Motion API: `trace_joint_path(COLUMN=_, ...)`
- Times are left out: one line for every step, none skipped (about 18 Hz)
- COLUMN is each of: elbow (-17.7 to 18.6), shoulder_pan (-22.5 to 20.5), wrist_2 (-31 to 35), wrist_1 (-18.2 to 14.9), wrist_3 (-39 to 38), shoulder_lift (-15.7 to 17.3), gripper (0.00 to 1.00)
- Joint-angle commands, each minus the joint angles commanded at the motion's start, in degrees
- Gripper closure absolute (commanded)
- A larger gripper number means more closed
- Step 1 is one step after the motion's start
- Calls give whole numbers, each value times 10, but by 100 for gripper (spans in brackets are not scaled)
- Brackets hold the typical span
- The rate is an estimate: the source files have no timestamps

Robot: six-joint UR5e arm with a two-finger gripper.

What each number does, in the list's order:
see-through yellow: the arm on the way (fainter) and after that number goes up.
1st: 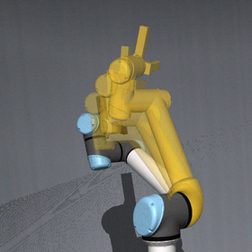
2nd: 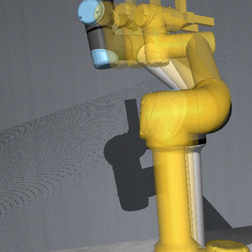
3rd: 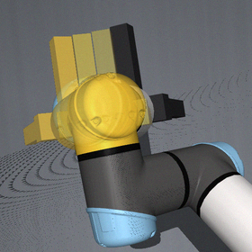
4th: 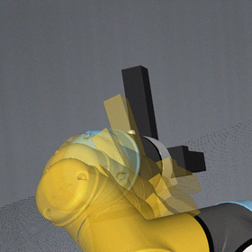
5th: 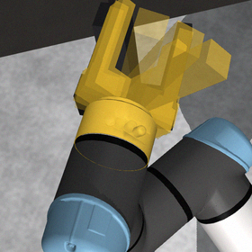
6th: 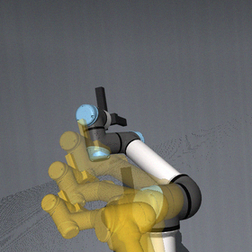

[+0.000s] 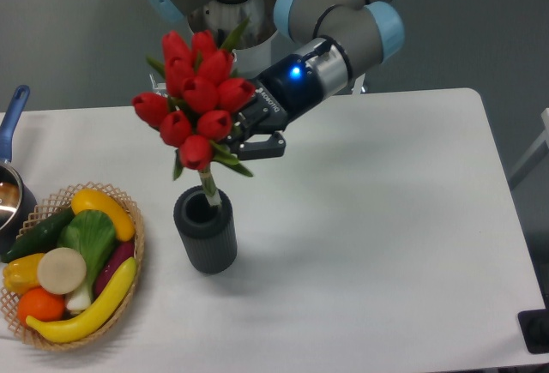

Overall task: Insert the flowers into the vase
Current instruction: 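Lower the tulip stems down into the vase opening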

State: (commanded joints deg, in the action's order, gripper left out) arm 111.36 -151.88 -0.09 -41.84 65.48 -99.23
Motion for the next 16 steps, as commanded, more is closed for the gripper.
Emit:
trace_joint_path(elbow=-1, shoulder_pan=3, wrist_2=1, wrist_1=1, wrist_3=0, shoulder_lift=-6, gripper=75)
trace_joint_path(elbow=-2, shoulder_pan=5, wrist_2=2, wrist_1=1, wrist_3=1, shoulder_lift=-10, gripper=75)
trace_joint_path(elbow=-1, shoulder_pan=5, wrist_2=2, wrist_1=1, wrist_3=2, shoulder_lift=-11, gripper=75)
trace_joint_path(elbow=-1, shoulder_pan=5, wrist_2=2, wrist_1=0, wrist_3=3, shoulder_lift=-12, gripper=75)
trace_joint_path(elbow=-1, shoulder_pan=5, wrist_2=3, wrist_1=1, wrist_3=4, shoulder_lift=-15, gripper=75)
trace_joint_path(elbow=-1, shoulder_pan=6, wrist_2=5, wrist_1=1, wrist_3=4, shoulder_lift=-20, gripper=75)
trace_joint_path(elbow=-1, shoulder_pan=7, wrist_2=16, wrist_1=1, wrist_3=4, shoulder_lift=-21, gripper=75)
trace_joint_path(elbow=-1, shoulder_pan=7, wrist_2=25, wrist_1=1, wrist_3=4, shoulder_lift=-22, gripper=74)
trace_joint_path(elbow=0, shoulder_pan=7, wrist_2=30, wrist_1=2, wrist_3=4, shoulder_lift=-25, gripper=74)
trace_joint_path(elbow=6, shoulder_pan=8, wrist_2=32, wrist_1=2, wrist_3=4, shoulder_lift=-26, gripper=74)
trace_joint_path(elbow=8, shoulder_pan=8, wrist_2=33, wrist_1=2, wrist_3=4, shoulder_lift=-25, gripper=74)
trace_joint_path(elbow=10, shoulder_pan=11, wrist_2=33, wrist_1=2, wrist_3=4, shoulder_lift=-26, gripper=74)
trace_joint_path(elbow=16, shoulder_pan=11, wrist_2=33, wrist_1=2, wrist_3=5, shoulder_lift=-26, gripper=74)
trace_joint_path(elbow=20, shoulder_pan=12, wrist_2=33, wrist_1=3, wrist_3=8, shoulder_lift=-27, gripper=74)
trace_joint_path(elbow=23, shoulder_pan=14, wrist_2=33, wrist_1=2, wrist_3=16, shoulder_lift=-26, gripper=74)
trace_joint_path(elbow=24, shoulder_pan=20, wrist_2=33, wrist_1=2, wrist_3=21, shoulder_lift=-28, gripper=74)
